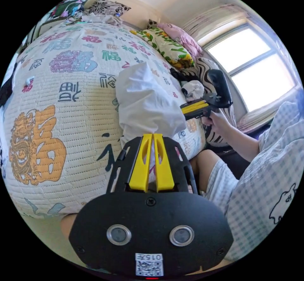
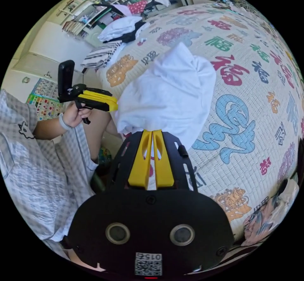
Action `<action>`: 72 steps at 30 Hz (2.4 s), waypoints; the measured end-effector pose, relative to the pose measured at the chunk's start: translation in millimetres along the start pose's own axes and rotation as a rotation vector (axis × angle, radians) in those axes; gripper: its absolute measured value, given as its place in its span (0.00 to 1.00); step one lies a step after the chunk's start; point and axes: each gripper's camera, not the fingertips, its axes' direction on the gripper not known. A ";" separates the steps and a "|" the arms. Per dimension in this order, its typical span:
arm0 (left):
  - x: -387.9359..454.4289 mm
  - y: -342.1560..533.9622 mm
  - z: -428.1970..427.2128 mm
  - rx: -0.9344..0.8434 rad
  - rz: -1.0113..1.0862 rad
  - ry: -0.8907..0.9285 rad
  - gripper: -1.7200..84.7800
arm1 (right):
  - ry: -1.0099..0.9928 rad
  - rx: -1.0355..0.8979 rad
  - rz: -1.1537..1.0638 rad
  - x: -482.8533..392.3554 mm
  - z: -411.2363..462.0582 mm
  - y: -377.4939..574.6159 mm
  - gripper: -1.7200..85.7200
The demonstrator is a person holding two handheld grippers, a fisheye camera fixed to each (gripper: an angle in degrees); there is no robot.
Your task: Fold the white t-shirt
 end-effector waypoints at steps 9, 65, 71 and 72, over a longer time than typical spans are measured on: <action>74.1 -6.5 -14.3 0.163 0.176 -0.220 0.01 | 0.066 0.279 -0.076 -6.1 -58.7 54.1 0.05; 541.6 57.7 227.2 0.164 0.874 -0.925 0.14 | -0.094 0.498 0.051 -102.0 -74.2 428.3 0.02; 516.4 20.7 216.1 0.156 0.708 -0.536 0.13 | -0.066 0.374 -0.027 -130.6 -34.0 430.7 0.02; 507.3 11.3 214.7 0.145 0.675 -0.477 0.12 | -0.033 0.350 -0.043 -138.1 -29.4 428.1 0.02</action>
